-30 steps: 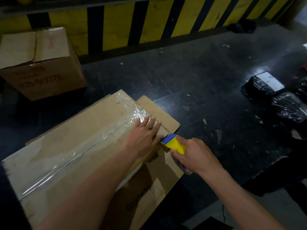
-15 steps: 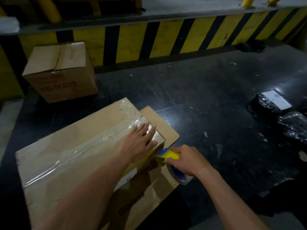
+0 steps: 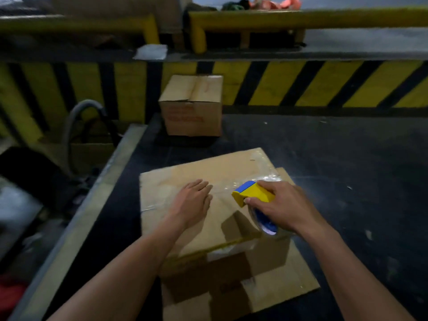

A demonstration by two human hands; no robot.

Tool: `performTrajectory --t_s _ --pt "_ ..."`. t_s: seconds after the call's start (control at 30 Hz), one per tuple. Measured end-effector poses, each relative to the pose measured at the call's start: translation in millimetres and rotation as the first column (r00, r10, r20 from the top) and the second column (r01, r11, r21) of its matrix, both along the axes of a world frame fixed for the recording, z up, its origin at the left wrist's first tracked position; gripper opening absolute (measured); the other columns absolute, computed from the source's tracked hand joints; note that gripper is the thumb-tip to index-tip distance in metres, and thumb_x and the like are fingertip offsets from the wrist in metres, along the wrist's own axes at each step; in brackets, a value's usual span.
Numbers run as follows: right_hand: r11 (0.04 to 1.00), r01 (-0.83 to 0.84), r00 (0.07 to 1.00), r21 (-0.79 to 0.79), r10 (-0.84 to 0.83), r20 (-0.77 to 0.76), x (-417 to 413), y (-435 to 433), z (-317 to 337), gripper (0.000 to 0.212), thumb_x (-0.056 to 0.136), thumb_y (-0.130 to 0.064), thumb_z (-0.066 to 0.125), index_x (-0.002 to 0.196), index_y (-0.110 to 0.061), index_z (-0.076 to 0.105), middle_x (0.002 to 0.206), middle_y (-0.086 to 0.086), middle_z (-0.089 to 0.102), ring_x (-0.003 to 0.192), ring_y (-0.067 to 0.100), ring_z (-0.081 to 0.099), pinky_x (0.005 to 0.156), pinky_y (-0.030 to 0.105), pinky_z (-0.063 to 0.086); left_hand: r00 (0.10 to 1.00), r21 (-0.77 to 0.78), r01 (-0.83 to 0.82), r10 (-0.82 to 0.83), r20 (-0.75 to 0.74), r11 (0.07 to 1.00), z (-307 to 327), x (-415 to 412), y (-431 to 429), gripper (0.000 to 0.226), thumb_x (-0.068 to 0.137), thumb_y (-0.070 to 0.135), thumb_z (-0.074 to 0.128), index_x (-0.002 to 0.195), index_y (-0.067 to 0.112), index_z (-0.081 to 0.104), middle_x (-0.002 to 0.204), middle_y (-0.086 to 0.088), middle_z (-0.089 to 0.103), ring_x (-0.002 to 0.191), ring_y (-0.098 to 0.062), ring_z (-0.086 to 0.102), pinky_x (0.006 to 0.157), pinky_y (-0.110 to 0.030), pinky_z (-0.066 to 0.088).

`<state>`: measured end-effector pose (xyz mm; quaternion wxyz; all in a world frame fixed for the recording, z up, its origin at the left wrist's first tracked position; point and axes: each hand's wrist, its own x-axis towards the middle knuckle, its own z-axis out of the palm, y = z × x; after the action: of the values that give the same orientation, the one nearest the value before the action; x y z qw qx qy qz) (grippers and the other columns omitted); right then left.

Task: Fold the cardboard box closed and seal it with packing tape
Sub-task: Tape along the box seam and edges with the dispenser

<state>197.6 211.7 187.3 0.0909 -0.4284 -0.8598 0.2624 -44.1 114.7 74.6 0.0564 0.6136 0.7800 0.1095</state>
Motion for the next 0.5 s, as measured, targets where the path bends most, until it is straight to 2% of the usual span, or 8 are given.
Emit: performTrajectory --t_s 0.17,0.23,0.3,0.4,0.5 --pt "0.998 -0.058 0.997 -0.002 0.058 -0.058 -87.7 -30.9 -10.0 0.062 0.082 -0.059 0.063 0.136 -0.029 0.056 0.131 0.001 0.063 0.115 0.026 0.058 0.086 0.035 0.047 0.988 -0.091 -0.137 0.129 -0.080 0.986 4.7 -66.6 -63.1 0.058 0.104 0.040 0.021 0.139 0.008 0.054 0.149 -0.014 0.050 0.144 -0.033 0.040 0.120 -0.046 0.030" --pt "0.997 -0.080 0.995 0.011 0.081 -0.056 -116.4 -41.7 -14.5 0.063 0.082 -0.060 0.062 0.137 -0.028 0.055 0.132 0.001 0.062 0.115 0.027 0.058 0.086 0.036 0.047 0.981 -0.101 -0.194 0.190 -0.047 0.976 5.6 -79.1 -80.5 0.054 0.108 0.040 0.028 0.151 0.011 0.042 0.163 -0.012 0.033 0.153 -0.029 0.023 0.125 -0.044 0.019" --pt "0.995 -0.094 0.995 0.017 0.094 -0.039 -141.3 -51.3 -20.4 0.065 0.082 -0.061 0.061 0.137 -0.028 0.055 0.132 0.002 0.062 0.115 0.027 0.057 0.088 0.037 0.048 0.978 -0.110 -0.209 0.209 -0.013 0.972 4.1 -87.5 -94.1 0.056 0.108 0.041 0.030 0.156 0.013 0.034 0.167 -0.009 0.023 0.156 -0.025 0.012 0.125 -0.042 0.012" --pt "0.994 -0.104 0.994 0.019 0.105 -0.042 -170.8 -65.2 -28.2 0.065 0.081 -0.060 0.062 0.137 -0.027 0.055 0.132 0.002 0.063 0.115 0.028 0.058 0.090 0.038 0.049 0.974 -0.130 -0.210 0.219 0.056 0.969 -4.1 -104.8 -107.4 0.057 0.108 0.044 0.030 0.158 0.016 0.031 0.168 -0.007 0.022 0.156 -0.023 0.009 0.125 -0.045 0.011" --pt "0.995 -0.097 0.993 0.032 0.099 -0.064 -194.6 -77.3 -33.2 0.064 0.082 -0.058 0.064 0.136 -0.025 0.056 0.132 0.004 0.063 0.117 0.028 0.058 0.092 0.038 0.049 0.974 -0.081 -0.202 0.209 0.087 0.976 -8.8 -120.1 -115.6 0.054 0.107 0.045 0.034 0.156 0.021 0.038 0.165 -0.003 0.030 0.155 -0.019 0.018 0.125 -0.046 0.020"
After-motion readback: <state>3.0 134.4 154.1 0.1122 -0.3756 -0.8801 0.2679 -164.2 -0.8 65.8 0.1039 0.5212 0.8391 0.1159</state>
